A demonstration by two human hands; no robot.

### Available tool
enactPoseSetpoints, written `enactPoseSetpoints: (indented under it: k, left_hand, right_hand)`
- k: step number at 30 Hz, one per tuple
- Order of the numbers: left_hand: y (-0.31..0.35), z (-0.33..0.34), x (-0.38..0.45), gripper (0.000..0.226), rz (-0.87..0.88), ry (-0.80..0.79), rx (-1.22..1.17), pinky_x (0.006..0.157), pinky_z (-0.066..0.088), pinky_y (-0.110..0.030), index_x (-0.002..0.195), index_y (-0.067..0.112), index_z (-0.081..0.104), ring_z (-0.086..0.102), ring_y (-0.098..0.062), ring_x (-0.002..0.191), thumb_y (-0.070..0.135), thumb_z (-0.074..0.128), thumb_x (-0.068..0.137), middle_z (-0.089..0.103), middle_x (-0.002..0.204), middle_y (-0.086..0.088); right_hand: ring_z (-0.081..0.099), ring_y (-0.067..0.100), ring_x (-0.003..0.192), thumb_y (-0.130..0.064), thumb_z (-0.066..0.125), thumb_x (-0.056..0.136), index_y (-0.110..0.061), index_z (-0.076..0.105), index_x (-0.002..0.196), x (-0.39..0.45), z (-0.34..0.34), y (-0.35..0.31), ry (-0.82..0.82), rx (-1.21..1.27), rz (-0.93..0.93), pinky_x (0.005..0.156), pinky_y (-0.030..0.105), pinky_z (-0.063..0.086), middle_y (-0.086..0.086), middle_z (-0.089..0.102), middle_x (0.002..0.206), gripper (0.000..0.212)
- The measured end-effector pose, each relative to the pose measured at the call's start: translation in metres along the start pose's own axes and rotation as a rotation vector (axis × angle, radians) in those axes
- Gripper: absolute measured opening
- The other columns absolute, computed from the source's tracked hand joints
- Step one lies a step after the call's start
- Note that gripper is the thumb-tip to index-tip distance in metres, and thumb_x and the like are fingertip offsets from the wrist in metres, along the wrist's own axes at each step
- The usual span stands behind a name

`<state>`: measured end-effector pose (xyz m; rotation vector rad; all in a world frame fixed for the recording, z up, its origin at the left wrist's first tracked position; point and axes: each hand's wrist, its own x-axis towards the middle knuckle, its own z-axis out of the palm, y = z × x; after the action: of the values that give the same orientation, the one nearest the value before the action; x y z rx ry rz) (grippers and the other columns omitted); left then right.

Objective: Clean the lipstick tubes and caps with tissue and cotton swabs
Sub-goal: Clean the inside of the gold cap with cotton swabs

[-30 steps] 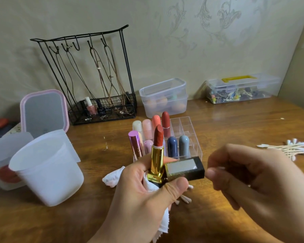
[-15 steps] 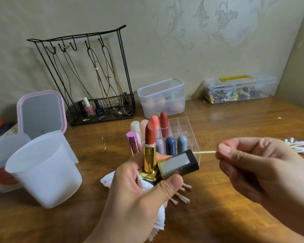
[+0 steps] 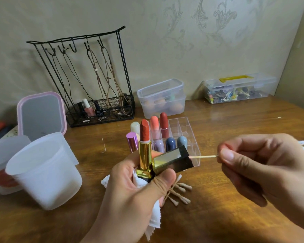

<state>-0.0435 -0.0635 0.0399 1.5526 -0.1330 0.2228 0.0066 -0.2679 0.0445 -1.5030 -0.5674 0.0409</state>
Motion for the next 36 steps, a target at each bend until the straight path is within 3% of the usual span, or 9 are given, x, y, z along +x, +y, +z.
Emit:
enactPoseSetpoints:
  k: [6, 12, 15, 16, 18, 20, 26, 32, 36]
  left_hand:
    - [0.003, 0.002, 0.001, 0.016, -0.052, -0.024, -0.033, 0.045, 0.044, -0.016, 0.077, 0.028, 0.072, 0.054, -0.004, 0.044, 0.031, 0.072, 0.061, 0.059, 0.051, 0.004]
    - [-0.008, 0.0, -0.002, 0.053, -0.094, 0.019, 0.026, 0.051, 0.046, -0.024, 0.078, 0.025, 0.07, 0.055, -0.01, 0.051, 0.057, 0.085, 0.038, 0.057, 0.056, 0.003]
    - [-0.013, 0.006, -0.007, 0.072, -0.084, 0.052, 0.105, 0.073, 0.053, -0.047, 0.088, 0.027, 0.072, 0.059, -0.013, 0.068, 0.068, 0.083, 0.029, 0.066, 0.065, 0.005]
    - [-0.012, 0.008, -0.009, 0.071, -0.075, 0.038, 0.089, 0.069, 0.052, -0.048, 0.09, 0.023, 0.073, 0.064, -0.018, 0.072, 0.063, 0.086, 0.032, 0.07, 0.071, 0.0]
    - [-0.012, 0.009, -0.01, 0.073, -0.098, 0.053, -0.023, 0.052, 0.048, -0.029, 0.09, 0.014, 0.073, 0.07, -0.031, 0.079, 0.054, 0.091, 0.03, 0.07, 0.082, -0.02]
    - [-0.01, 0.007, -0.01, 0.084, -0.138, 0.084, -0.091, 0.041, 0.043, -0.019, 0.088, 0.01, 0.072, 0.064, -0.02, 0.05, 0.052, 0.093, 0.018, 0.063, 0.063, -0.016]
    - [-0.001, 0.0, -0.001, 0.055, -0.112, -0.026, -0.071, 0.042, 0.042, -0.021, 0.077, 0.02, 0.074, 0.045, -0.015, 0.039, 0.048, 0.09, 0.034, 0.051, 0.053, -0.016]
    - [0.004, -0.007, 0.003, 0.035, -0.219, -0.054, -0.245, 0.041, 0.041, -0.023, 0.073, 0.015, 0.073, 0.042, -0.017, 0.04, 0.035, 0.081, 0.045, 0.053, 0.058, -0.015]
    - [-0.001, -0.008, 0.0, 0.056, -0.335, -0.094, -0.398, 0.036, 0.041, -0.023, 0.083, 0.003, 0.07, 0.043, -0.02, 0.036, 0.023, 0.094, 0.036, 0.051, 0.06, -0.023]
  right_hand:
    - [0.036, 0.013, 0.028, -0.028, 0.07, 0.084, -0.004, 0.063, 0.069, -0.006, 0.011, 0.001, 0.168, -0.108, -0.235, 0.039, 0.013, 0.029, 0.014, 0.049, 0.044, 0.029]
    - [0.043, 0.006, 0.031, -0.037, 0.063, 0.087, -0.026, 0.066, 0.072, -0.008, 0.014, 0.006, 0.124, -0.363, -0.327, 0.041, 0.011, 0.035, -0.003, 0.057, 0.05, 0.019]
    - [0.049, 0.001, 0.034, -0.03, 0.069, 0.086, -0.034, 0.065, 0.071, -0.009, 0.016, 0.005, 0.158, -0.548, -0.417, 0.042, 0.007, 0.036, -0.013, 0.056, 0.051, 0.016]
    - [0.051, -0.001, 0.038, -0.03, 0.068, 0.086, -0.033, 0.066, 0.073, -0.009, 0.017, 0.003, 0.151, -0.591, -0.451, 0.043, 0.006, 0.037, -0.016, 0.055, 0.052, 0.013]
    - [0.053, -0.003, 0.043, -0.029, 0.063, 0.086, -0.027, 0.069, 0.076, -0.009, 0.018, 0.002, 0.118, -0.64, -0.49, 0.043, 0.009, 0.04, -0.019, 0.055, 0.054, 0.011]
    - [0.053, -0.003, 0.043, -0.029, 0.062, 0.086, -0.025, 0.07, 0.077, -0.009, 0.016, 0.001, 0.091, -0.667, -0.499, 0.041, 0.013, 0.042, -0.018, 0.055, 0.056, 0.013]
    - [0.056, 0.001, 0.039, -0.035, 0.059, 0.086, -0.027, 0.065, 0.073, -0.009, 0.005, -0.005, -0.057, -0.636, -0.386, 0.038, 0.017, 0.044, -0.014, 0.059, 0.054, 0.017]
    - [0.054, 0.002, 0.034, -0.03, 0.07, 0.087, -0.03, 0.066, 0.078, -0.005, -0.003, -0.006, 0.052, -0.629, -0.449, 0.037, 0.014, 0.041, -0.014, 0.06, 0.053, 0.01]
    - [0.055, -0.006, 0.044, -0.031, 0.065, 0.085, -0.031, 0.068, 0.077, -0.009, 0.004, -0.011, -0.015, -0.687, -0.497, 0.043, 0.01, 0.042, -0.019, 0.058, 0.058, 0.008]
